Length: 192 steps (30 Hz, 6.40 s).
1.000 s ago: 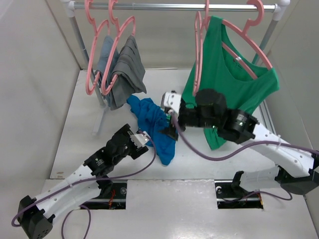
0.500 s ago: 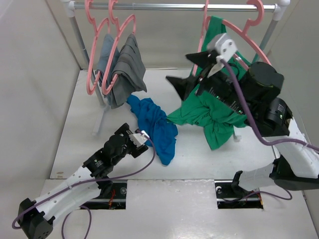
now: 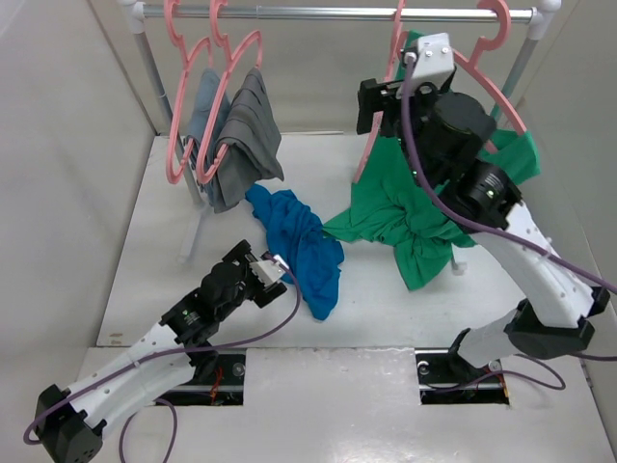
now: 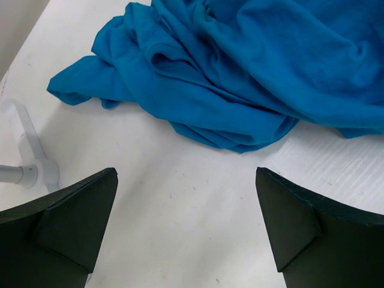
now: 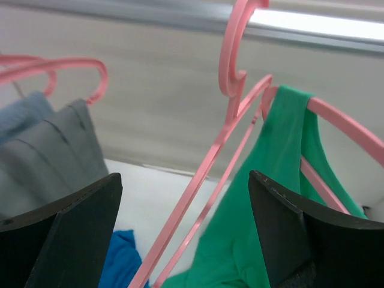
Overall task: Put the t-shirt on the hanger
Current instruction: Grab a hanger with the right arm, then place tshirt on hanger
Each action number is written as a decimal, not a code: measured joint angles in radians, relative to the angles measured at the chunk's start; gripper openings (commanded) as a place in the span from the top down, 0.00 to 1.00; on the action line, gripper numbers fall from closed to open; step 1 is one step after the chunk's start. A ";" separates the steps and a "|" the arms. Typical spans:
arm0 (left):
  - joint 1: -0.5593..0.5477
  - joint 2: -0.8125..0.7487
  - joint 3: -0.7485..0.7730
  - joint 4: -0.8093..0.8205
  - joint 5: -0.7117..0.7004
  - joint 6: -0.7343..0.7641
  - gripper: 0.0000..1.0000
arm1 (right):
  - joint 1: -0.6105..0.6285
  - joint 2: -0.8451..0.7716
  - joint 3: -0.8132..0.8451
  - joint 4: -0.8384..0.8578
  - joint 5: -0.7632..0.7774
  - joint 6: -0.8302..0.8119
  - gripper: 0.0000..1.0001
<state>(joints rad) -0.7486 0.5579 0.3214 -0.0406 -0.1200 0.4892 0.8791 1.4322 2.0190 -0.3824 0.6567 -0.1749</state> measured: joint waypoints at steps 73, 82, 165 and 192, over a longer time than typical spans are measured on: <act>0.019 0.180 0.439 0.210 0.343 0.222 0.00 | -0.422 -0.446 -1.048 0.089 -1.492 0.140 1.00; 0.019 0.385 0.459 0.222 0.449 0.302 0.00 | -0.420 -0.475 -1.087 0.020 -1.594 0.068 1.00; 0.032 0.551 0.549 -0.137 0.614 0.575 1.00 | 0.004 -0.193 -0.803 -0.066 -0.908 -0.321 0.38; 0.023 0.392 0.430 0.114 0.444 0.306 0.00 | -0.223 -0.354 -1.035 -0.043 -1.005 -0.194 1.00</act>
<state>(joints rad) -0.7258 0.9501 0.7513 0.0731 0.3241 0.7952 0.6563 1.0779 0.9836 -0.4259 -0.3485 -0.3691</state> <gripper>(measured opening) 0.997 0.470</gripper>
